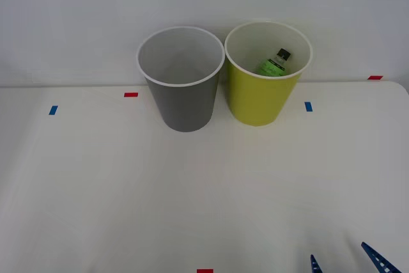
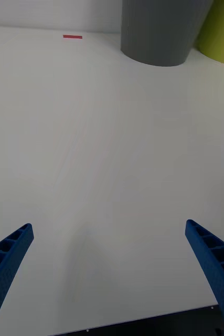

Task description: Put cans in the gray bin and PET bottles in the light green bin.

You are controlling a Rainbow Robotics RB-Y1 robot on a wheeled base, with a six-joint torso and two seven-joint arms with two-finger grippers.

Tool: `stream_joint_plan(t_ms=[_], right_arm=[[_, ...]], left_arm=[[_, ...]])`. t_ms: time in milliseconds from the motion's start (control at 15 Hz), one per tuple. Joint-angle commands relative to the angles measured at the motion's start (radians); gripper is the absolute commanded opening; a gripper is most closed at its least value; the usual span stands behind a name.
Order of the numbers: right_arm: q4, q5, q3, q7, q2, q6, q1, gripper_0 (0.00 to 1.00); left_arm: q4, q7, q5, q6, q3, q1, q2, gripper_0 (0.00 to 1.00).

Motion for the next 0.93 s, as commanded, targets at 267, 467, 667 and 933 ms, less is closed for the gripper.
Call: stream_joint_plan(t_ms=[267,467,667,933], right_arm=[[0.0,0.0,0.0,0.0,0.0,0.0,0.0,1.0],[0.0,0.0,0.0,0.0,0.0,0.0,0.0,1.0],[0.0,0.0,0.0,0.0,0.0,0.0,0.0,1.0],[0.0,0.0,0.0,0.0,0.0,0.0,0.0,1.0]], left_arm=[[0.0,0.0,0.0,0.0,0.0,0.0,0.0,1.0],[0.0,0.0,0.0,0.0,0.0,0.0,0.0,1.0],[0.0,0.0,0.0,0.0,0.0,0.0,0.0,1.0],[0.0,0.0,0.0,0.0,0.0,0.0,0.0,1.0]])
